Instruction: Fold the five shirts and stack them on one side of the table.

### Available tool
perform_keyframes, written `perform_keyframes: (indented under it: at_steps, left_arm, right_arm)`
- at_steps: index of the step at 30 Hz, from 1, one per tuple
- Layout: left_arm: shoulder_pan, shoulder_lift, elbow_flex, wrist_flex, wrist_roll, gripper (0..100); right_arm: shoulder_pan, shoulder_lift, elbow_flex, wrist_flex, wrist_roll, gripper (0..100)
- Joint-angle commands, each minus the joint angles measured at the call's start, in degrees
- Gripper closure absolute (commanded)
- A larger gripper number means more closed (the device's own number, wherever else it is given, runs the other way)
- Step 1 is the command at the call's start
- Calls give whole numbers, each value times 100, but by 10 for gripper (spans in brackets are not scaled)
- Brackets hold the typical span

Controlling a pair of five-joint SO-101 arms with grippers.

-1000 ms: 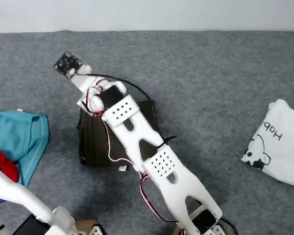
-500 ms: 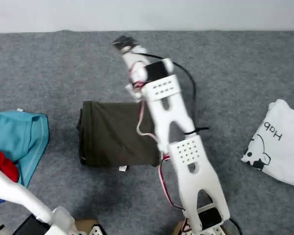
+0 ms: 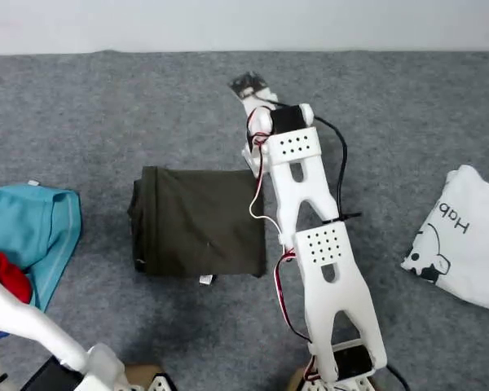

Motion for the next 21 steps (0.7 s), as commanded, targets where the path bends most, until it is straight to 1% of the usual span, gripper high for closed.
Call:
perform_keyframes:
  at_steps: [1, 6, 10, 16, 19, 21]
  left_arm:
    - [0, -185, -154, 35, 9, 993]
    - [0, -185, -154, 35, 9, 993]
    - [0, -185, -154, 35, 9, 993]
    - [0, -185, -154, 35, 9, 993]
    - [0, -185, -154, 35, 18, 993]
    - [0, -185, -154, 35, 18, 993]
  right_arm:
    - [-198, -673, -237, 242, 35, 988]
    - [-699, -1490, 475, 259, 26, 988]
    - [-1112, -2246, 1415, 259, -9, 988]
    - [-1684, -3319, 3552, 242, -589, 988]
    - [-2097, -3459, 4413, 233, -659, 988]
    - [-2422, -3415, 4686, 224, -853, 988]
